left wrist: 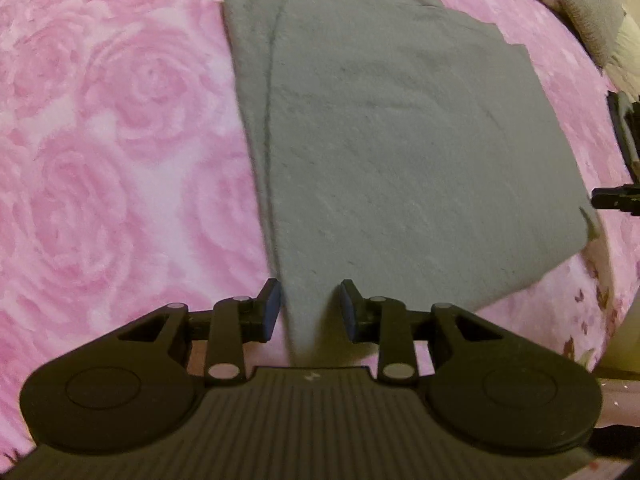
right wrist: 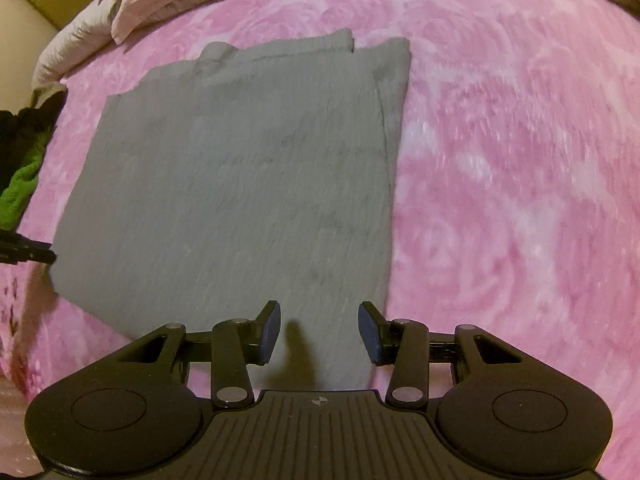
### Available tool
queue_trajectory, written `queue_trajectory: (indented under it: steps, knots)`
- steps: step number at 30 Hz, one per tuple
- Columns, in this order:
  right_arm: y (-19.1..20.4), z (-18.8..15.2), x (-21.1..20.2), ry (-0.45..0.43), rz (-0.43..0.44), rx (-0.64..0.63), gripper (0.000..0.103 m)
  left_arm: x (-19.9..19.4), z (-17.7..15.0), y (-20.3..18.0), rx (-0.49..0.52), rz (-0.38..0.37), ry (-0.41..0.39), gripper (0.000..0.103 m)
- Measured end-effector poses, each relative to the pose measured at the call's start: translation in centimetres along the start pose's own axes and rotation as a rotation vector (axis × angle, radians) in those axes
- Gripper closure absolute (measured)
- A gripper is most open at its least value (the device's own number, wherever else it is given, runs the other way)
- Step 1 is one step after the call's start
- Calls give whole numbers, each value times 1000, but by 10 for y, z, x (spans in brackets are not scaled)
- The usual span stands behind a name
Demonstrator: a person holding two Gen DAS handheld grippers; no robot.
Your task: Fold clothes
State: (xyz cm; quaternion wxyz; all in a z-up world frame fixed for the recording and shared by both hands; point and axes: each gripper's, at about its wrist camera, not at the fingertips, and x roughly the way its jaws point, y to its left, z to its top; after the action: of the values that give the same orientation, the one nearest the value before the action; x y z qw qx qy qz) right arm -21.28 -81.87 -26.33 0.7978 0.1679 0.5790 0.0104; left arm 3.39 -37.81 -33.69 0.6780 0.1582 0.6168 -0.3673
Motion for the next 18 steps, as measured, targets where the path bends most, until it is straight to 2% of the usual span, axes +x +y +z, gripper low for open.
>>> queue_trajectory:
  steps: [3, 8, 11, 14, 18]
  knots:
    - [-2, -8, 0, 0, 14, 21, 63, -1, -2, -1, -7, -5, -15, 76]
    - [-5, -16, -3, -28, 40, 70, 63, -5, -3, 6, -11, -63, -39, 80]
    - [-7, -20, -5, -50, -53, 69, 63, -5, -3, 8, -19, -73, -37, 80]
    - [-17, -25, -3, -52, -14, 153, 63, -3, -3, 7, -9, -73, -33, 80]
    - [-15, -25, -5, -65, 1, 152, 63, -2, -5, 10, -32, -76, -42, 79]
